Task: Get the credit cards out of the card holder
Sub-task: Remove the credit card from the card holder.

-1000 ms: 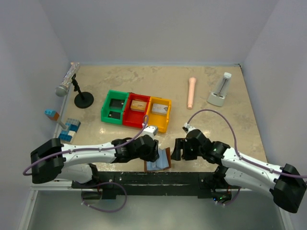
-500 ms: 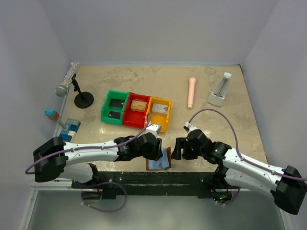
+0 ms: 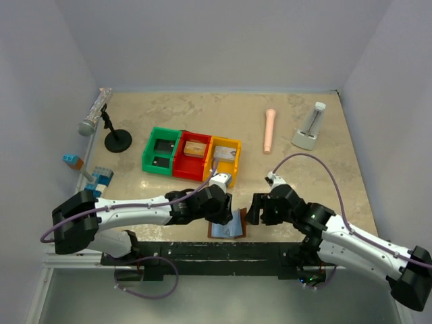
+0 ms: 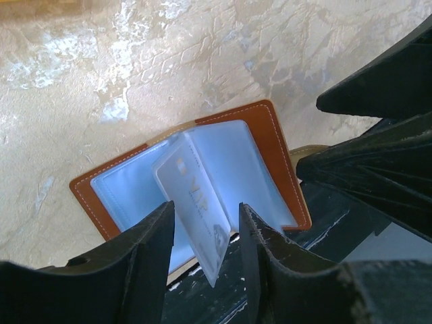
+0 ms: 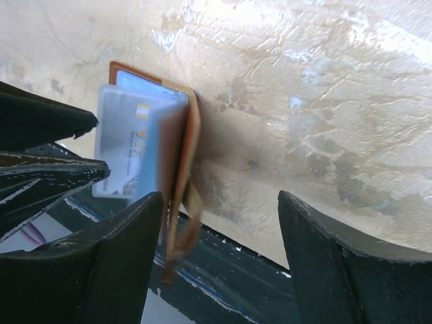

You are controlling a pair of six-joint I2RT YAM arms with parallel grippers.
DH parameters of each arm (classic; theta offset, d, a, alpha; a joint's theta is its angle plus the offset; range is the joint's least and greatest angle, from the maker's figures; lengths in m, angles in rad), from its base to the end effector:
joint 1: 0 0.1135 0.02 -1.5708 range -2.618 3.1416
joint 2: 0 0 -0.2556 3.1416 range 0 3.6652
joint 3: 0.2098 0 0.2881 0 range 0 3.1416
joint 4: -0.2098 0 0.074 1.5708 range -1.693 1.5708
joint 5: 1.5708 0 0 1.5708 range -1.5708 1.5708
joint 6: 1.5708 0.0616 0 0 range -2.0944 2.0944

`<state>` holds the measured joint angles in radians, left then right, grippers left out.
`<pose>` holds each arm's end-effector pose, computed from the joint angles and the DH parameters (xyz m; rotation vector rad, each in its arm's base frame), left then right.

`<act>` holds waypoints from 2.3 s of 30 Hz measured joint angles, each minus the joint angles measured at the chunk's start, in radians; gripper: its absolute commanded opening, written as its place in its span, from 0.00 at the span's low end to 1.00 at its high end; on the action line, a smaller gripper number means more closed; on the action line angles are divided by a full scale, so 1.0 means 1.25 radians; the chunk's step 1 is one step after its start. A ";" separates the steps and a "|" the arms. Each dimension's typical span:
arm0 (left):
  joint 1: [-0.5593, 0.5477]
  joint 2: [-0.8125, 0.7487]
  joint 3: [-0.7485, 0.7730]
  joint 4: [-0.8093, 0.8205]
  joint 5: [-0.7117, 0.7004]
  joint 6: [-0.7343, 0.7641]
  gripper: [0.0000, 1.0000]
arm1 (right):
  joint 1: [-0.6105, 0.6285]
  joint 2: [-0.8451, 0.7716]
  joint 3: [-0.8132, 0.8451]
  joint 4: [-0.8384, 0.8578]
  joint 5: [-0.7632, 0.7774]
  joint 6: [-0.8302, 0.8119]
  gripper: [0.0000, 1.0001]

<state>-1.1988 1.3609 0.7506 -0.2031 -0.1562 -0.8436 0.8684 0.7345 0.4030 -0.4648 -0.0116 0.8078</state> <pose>0.1269 -0.2990 0.1532 0.3675 2.4907 -0.7510 0.1358 0.1616 0.1529 -0.0824 2.5215 0.7747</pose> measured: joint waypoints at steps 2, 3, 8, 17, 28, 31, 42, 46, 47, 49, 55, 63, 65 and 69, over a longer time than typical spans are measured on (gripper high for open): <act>0.000 0.001 0.005 0.000 0.001 0.000 0.47 | 0.000 -0.029 0.000 -0.014 0.016 0.000 0.73; 0.000 0.001 0.007 0.000 0.002 0.000 0.48 | 0.000 -0.042 0.000 -0.021 0.021 0.001 0.73; 0.000 0.003 0.010 0.000 0.004 0.000 0.48 | 0.000 -0.059 0.000 -0.037 0.036 -0.004 0.73; 0.000 0.011 0.015 -0.002 0.006 0.000 0.48 | 0.000 -0.028 0.002 -0.030 0.020 -0.026 0.53; 0.000 0.011 0.015 -0.006 0.005 0.000 0.47 | 0.001 -0.132 0.064 0.015 -0.064 -0.073 0.07; 0.000 0.011 0.015 -0.006 0.005 0.000 0.47 | 0.002 -0.048 0.079 0.056 -0.121 -0.083 0.00; 0.000 0.005 0.012 -0.009 -0.002 -0.001 0.47 | 0.003 0.204 0.042 0.144 -0.168 -0.087 0.00; 0.000 -0.034 -0.026 -0.015 -0.019 -0.008 0.47 | 0.003 0.276 0.023 0.170 -0.169 -0.084 0.00; 0.000 -0.052 -0.044 -0.016 -0.025 -0.010 0.47 | 0.003 0.285 0.020 0.172 -0.169 -0.083 0.00; 0.000 -0.085 -0.076 -0.026 -0.037 -0.018 0.47 | 0.003 0.295 0.016 0.178 -0.168 -0.082 0.00; 0.000 -0.215 -0.151 -0.067 -0.088 -0.038 0.47 | 0.003 0.295 0.015 0.187 -0.165 -0.081 0.00; 0.000 -0.221 -0.158 0.068 -0.043 -0.006 0.42 | 0.003 0.290 0.014 0.193 -0.151 -0.074 0.00; 0.000 -0.182 -0.157 0.105 -0.020 -0.001 0.41 | 0.003 0.277 0.013 0.193 -0.150 -0.070 0.00; 0.000 -0.114 -0.144 0.123 0.002 0.000 0.39 | 0.003 0.203 0.002 0.192 -0.146 -0.063 0.02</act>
<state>-1.1988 1.2186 0.5709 -0.0498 -0.1543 -0.8433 0.8722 0.9882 0.4049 -0.2245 -0.1947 0.7284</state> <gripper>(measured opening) 0.400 0.007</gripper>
